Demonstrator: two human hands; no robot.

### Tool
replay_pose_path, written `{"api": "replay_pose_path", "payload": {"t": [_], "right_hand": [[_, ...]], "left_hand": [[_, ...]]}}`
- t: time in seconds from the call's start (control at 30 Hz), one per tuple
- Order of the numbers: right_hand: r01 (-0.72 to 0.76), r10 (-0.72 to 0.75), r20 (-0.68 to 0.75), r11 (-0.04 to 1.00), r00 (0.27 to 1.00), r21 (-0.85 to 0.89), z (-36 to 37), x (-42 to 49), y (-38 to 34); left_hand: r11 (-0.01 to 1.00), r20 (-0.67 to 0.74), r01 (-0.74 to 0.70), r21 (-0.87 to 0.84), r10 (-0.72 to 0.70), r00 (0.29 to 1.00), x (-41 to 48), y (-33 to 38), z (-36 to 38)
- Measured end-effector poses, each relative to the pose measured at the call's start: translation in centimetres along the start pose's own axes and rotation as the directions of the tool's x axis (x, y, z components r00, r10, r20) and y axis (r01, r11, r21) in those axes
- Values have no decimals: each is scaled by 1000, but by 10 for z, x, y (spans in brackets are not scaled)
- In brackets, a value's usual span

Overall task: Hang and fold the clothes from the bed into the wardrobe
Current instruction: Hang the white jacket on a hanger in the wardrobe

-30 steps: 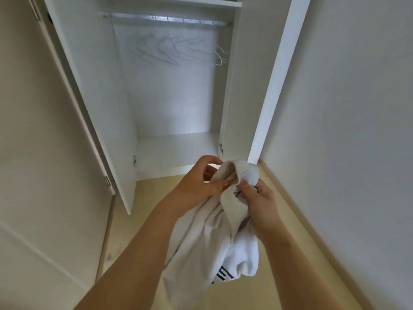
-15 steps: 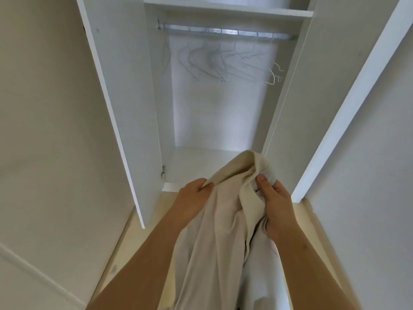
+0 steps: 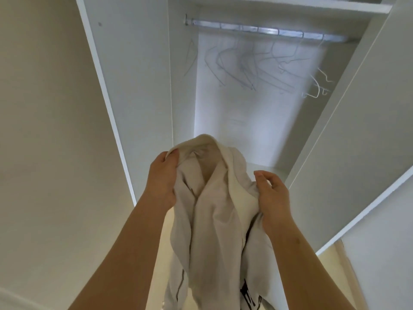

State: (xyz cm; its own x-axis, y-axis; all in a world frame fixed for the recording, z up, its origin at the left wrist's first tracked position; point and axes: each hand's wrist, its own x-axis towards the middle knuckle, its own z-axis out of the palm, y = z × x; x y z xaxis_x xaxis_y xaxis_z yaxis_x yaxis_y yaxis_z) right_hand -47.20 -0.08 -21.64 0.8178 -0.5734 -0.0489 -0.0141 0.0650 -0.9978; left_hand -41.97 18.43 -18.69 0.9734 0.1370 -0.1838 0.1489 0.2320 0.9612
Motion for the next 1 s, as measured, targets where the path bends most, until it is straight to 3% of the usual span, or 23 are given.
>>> {"api": "replay_pose_path", "payload": {"t": [0.4,0.63,0.8,1.0], "right_hand": [[90,-89,9,994,996,-69,165,169,-29],[-4,14,66,987,998,-159,222,232,-15],[-31,52,133,987,990,-159,260,281,-10],[-19,113,317,958,942,-286,293,365,-7]], "left_hand": [[956,-79,-176,-234,161,984,204,92,20],[935,-55,-168,-312,159,986,273,109,32],[917,-51,-198,-346,192,980,322,123,52],[910,-100,-228,-347,206,973,388,133,89]]}}
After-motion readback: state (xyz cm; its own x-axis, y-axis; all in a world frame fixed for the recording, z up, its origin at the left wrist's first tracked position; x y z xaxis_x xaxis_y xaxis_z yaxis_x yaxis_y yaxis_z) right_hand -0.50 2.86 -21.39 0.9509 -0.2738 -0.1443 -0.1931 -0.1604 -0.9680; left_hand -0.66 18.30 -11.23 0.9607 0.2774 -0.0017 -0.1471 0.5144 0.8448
